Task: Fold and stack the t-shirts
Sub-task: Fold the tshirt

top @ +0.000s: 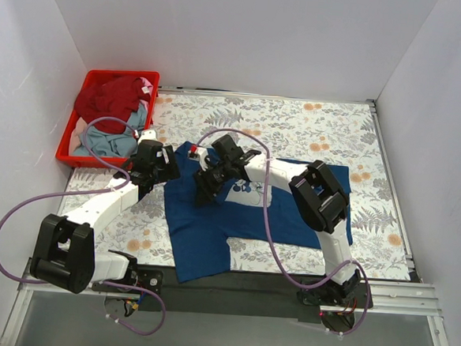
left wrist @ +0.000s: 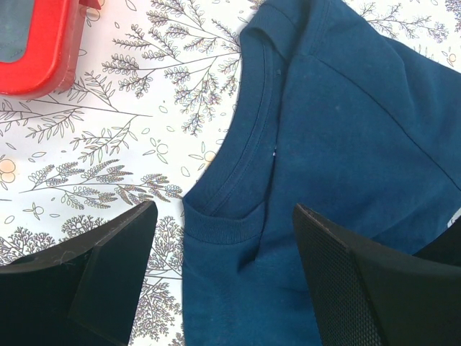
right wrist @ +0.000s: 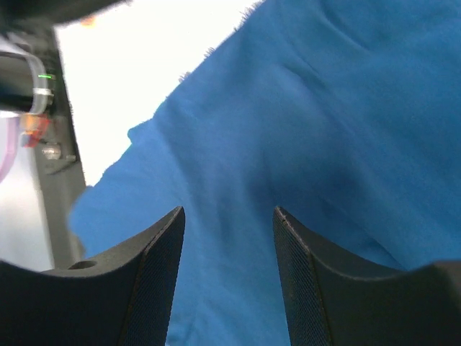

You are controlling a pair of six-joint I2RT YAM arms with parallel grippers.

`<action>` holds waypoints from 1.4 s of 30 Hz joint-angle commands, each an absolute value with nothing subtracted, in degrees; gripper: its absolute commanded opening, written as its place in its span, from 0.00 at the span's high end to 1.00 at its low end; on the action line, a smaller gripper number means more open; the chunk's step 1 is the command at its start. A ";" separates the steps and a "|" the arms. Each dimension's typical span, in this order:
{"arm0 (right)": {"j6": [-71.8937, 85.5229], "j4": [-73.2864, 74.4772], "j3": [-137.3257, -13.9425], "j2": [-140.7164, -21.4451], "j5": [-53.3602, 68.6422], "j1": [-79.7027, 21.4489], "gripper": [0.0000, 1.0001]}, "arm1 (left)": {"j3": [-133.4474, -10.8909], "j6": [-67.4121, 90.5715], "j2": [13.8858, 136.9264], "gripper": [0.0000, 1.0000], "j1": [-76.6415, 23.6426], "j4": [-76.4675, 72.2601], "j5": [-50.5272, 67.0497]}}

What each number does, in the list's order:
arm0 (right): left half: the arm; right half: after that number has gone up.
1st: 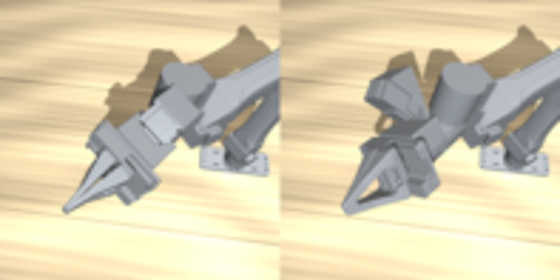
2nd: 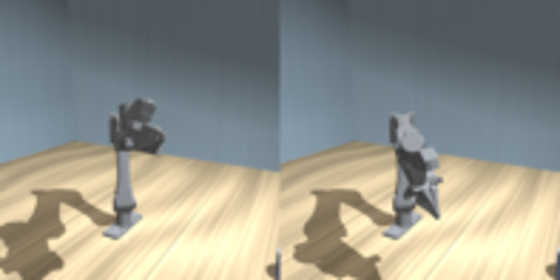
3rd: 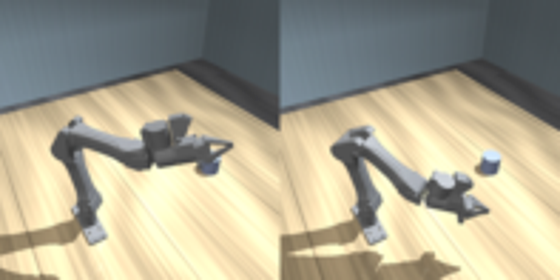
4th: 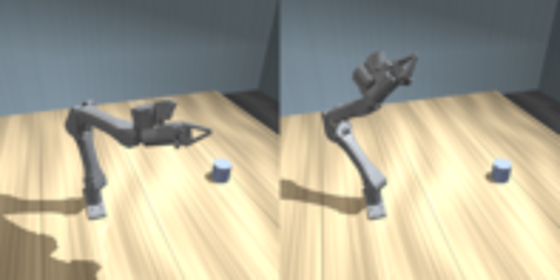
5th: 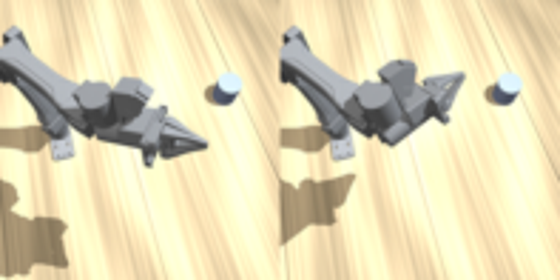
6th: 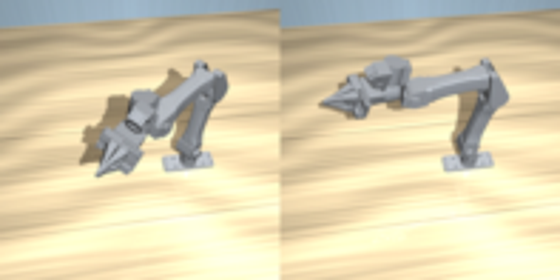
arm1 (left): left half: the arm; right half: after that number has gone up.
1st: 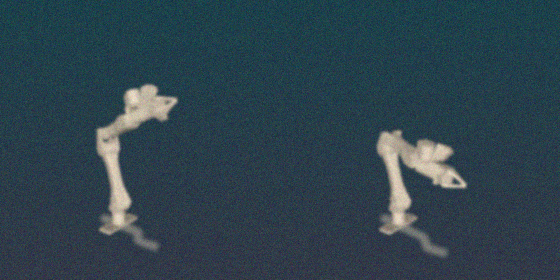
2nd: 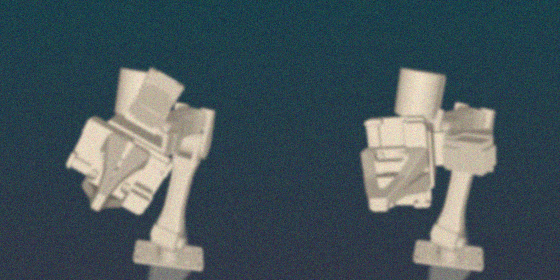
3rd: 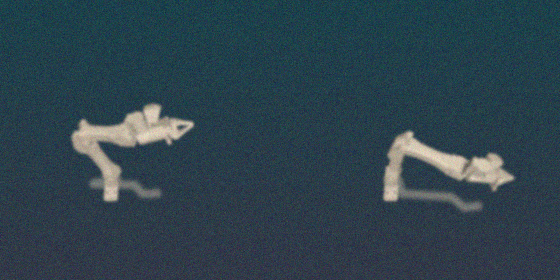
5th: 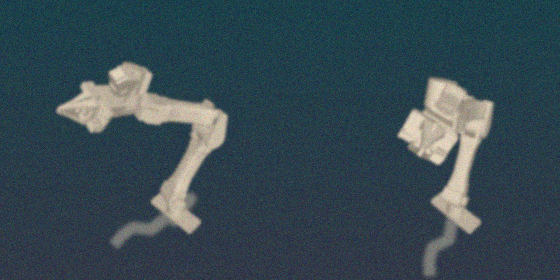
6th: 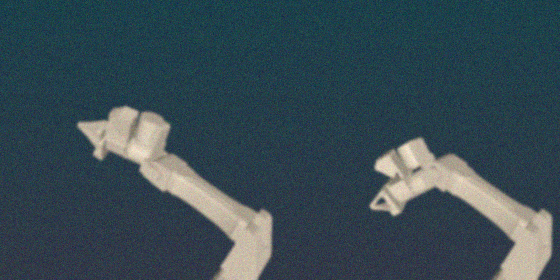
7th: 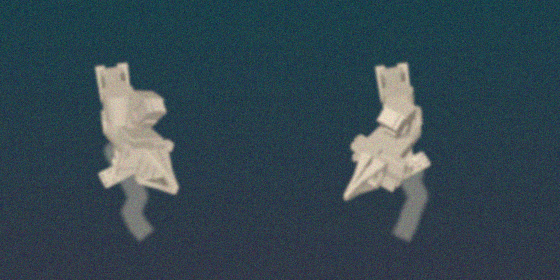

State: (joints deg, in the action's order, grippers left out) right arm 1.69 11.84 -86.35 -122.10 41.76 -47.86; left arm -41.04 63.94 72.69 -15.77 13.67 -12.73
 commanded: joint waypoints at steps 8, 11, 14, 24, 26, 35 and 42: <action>-1.42 19.42 -78.76 -102.59 9.43 -39.57 0.41 | -50.44 65.39 79.61 0.26 -15.91 12.66 -10.02; 3.58 19.42 -73.93 -98.54 3.44 -31.23 0.41 | -57.27 65.48 86.53 0.29 -15.91 12.74 -10.37; 6.58 17.67 -68.74 -94.94 2.72 -21.73 0.41 | -63.69 65.39 94.45 0.33 -15.73 13.36 -10.90; 12.65 10.73 -61.61 -93.25 7.03 -1.15 0.42 | -77.51 64.69 109.95 0.56 -13.80 15.21 -9.40; 13.01 9.50 -61.44 -93.95 7.91 -0.53 0.42 | -78.31 64.60 111.35 0.61 -13.71 15.21 -9.32; 13.54 6.68 -59.50 -97.20 9.49 6.15 0.43 | -80.24 65.30 114.78 0.70 -13.62 15.03 -6.86; 13.27 3.87 -58.36 -100.10 10.19 8.43 0.44 | -80.86 65.57 116.98 0.78 -13.62 14.68 -6.68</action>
